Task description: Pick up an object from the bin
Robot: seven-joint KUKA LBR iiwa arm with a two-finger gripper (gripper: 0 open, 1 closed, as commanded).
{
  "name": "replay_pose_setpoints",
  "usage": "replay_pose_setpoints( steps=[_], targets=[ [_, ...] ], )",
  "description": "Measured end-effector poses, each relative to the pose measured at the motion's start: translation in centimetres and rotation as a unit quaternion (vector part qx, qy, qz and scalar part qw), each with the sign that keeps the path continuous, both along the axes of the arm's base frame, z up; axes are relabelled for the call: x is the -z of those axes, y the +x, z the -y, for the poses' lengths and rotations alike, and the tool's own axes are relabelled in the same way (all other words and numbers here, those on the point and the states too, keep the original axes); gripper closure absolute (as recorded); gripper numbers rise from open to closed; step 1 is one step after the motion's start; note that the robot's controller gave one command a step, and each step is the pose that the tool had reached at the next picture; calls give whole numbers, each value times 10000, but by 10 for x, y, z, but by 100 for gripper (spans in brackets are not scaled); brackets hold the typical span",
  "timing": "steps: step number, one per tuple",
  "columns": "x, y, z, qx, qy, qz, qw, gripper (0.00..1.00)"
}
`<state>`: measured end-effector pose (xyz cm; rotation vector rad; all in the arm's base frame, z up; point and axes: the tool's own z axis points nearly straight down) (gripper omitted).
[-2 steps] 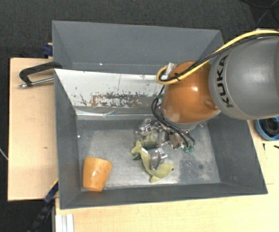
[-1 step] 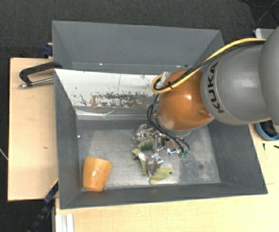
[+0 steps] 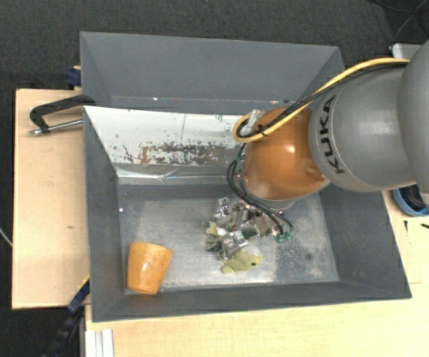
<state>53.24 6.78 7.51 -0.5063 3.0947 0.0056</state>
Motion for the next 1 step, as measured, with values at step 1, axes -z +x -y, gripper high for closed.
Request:
replay_pose_setpoints(
  steps=[1],
  targets=[
    [-187,-2,12,-1066,-21,52,9943,100]
  ],
)
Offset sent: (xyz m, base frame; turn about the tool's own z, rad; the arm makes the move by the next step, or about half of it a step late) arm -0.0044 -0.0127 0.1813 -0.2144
